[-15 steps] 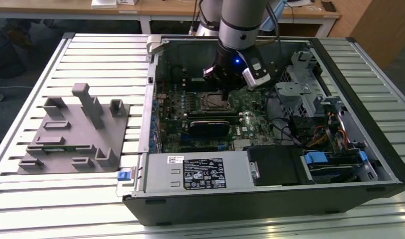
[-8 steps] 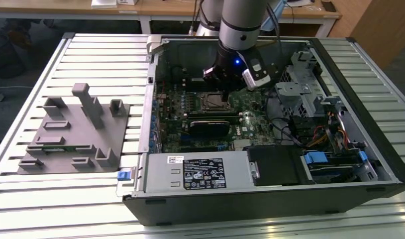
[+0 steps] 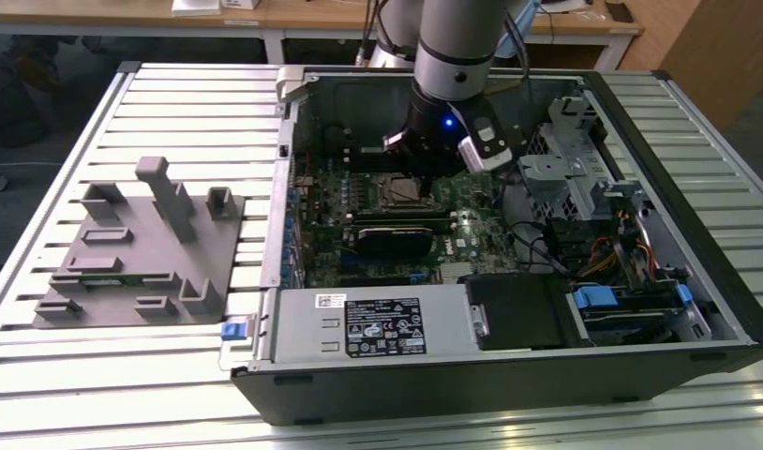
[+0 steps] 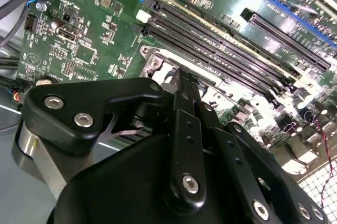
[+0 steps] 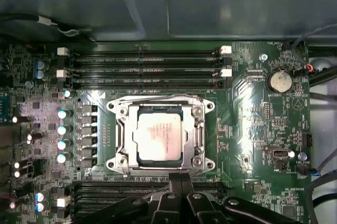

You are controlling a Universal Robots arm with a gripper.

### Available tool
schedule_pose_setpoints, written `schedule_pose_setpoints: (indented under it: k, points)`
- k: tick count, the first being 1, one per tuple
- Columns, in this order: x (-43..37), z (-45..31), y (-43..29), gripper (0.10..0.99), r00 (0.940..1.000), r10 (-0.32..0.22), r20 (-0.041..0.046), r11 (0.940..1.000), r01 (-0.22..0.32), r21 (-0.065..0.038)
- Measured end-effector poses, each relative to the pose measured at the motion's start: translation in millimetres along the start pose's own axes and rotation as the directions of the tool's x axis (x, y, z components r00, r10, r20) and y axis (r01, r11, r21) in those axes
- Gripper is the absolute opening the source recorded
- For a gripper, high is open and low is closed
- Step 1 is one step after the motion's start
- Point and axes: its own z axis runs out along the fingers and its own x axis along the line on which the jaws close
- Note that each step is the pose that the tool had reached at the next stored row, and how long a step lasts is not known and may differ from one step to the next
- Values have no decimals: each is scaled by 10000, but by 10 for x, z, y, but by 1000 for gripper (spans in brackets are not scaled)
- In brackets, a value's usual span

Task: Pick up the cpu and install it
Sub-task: 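Install the second cpu locking lever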

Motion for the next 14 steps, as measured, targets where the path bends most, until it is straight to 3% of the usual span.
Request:
schedule_pose_setpoints:
  k: [8, 14]
  points:
    - [-1, 0, -18, 106, 10000, -1, -1, 10000, 1, 0]
    - [4, -1, -99, 106, 10000, 0, -11, 10000, 0, -90]
